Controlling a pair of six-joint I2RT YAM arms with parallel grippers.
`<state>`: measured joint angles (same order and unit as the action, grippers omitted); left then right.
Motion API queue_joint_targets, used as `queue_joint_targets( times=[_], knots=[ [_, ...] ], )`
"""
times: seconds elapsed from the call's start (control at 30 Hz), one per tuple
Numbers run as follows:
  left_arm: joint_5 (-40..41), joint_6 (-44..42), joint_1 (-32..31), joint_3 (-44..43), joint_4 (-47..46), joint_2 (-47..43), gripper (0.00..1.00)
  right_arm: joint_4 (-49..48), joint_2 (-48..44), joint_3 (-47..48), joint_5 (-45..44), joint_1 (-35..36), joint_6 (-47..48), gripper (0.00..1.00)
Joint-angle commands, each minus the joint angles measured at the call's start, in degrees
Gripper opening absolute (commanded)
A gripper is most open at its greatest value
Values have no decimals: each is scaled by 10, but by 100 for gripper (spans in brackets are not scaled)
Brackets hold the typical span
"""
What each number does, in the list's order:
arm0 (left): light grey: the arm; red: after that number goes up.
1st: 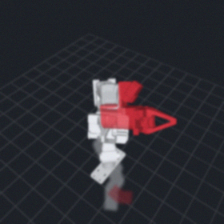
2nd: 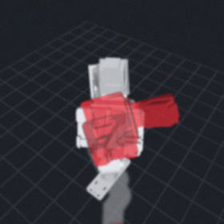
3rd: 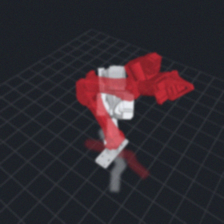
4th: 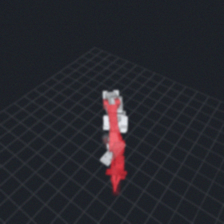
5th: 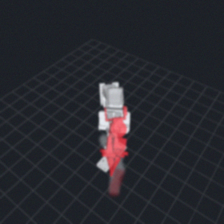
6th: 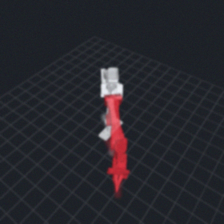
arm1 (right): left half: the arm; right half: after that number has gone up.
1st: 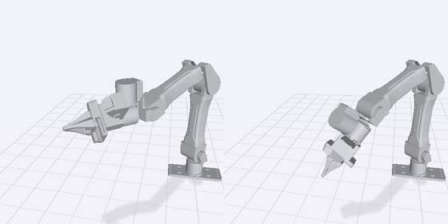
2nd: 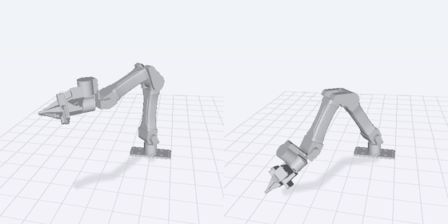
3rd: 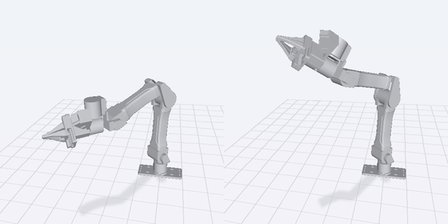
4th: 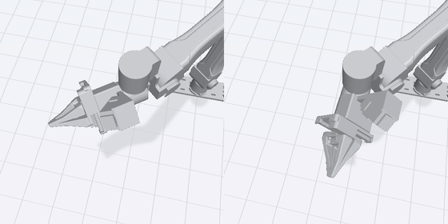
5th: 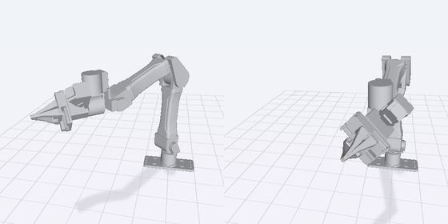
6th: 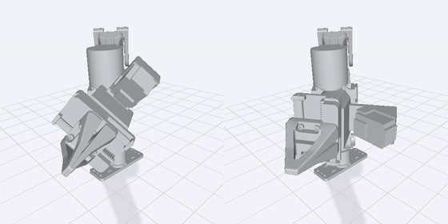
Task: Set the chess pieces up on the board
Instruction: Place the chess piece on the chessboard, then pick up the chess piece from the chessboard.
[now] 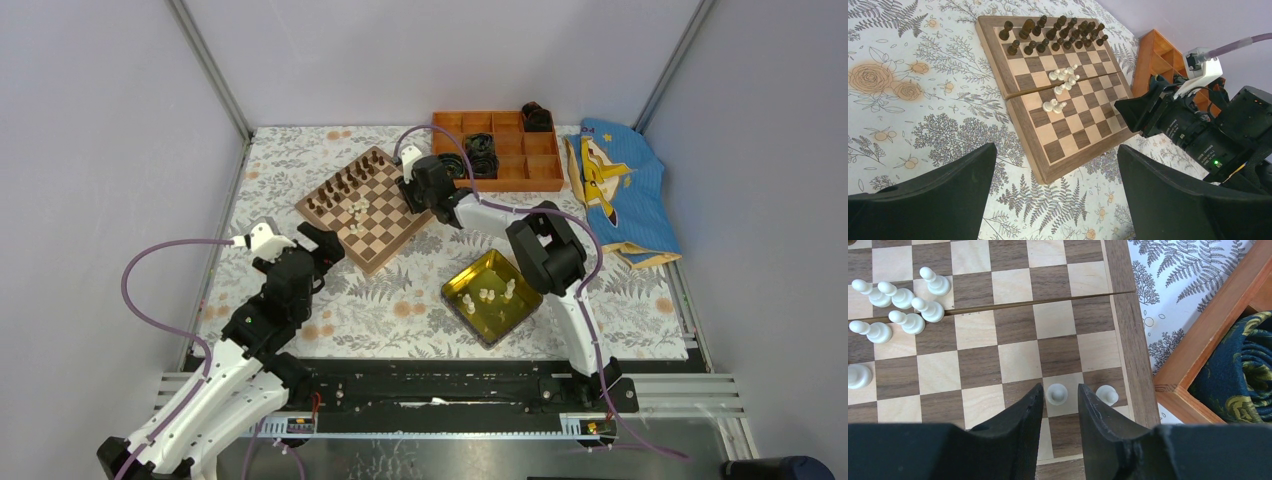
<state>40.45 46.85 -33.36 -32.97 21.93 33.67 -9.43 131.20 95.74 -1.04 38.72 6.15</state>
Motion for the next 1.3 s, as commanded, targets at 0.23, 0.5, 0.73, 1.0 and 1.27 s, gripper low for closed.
queue_joint_targets(
  times=[0.23, 0.5, 0.73, 1.0, 1.27],
  knots=[
    [6, 9, -3, 3, -2, -8, 99, -5, -69, 5, -1, -1, 3, 40],
    [6, 10, -3, 3, -2, -7, 99, 16, -53, 44, 22, 15, 14, 40],
    [6, 11, -3, 4, -1, -10, 99, 48, -14, 107, 54, 39, 20, 40],
    [3, 10, -3, 3, 0, -11, 99, 75, 31, 163, 88, 53, 15, 40],
    [2, 9, -3, 3, 1, -13, 99, 91, 60, 201, 110, 64, 13, 40]
  ],
)
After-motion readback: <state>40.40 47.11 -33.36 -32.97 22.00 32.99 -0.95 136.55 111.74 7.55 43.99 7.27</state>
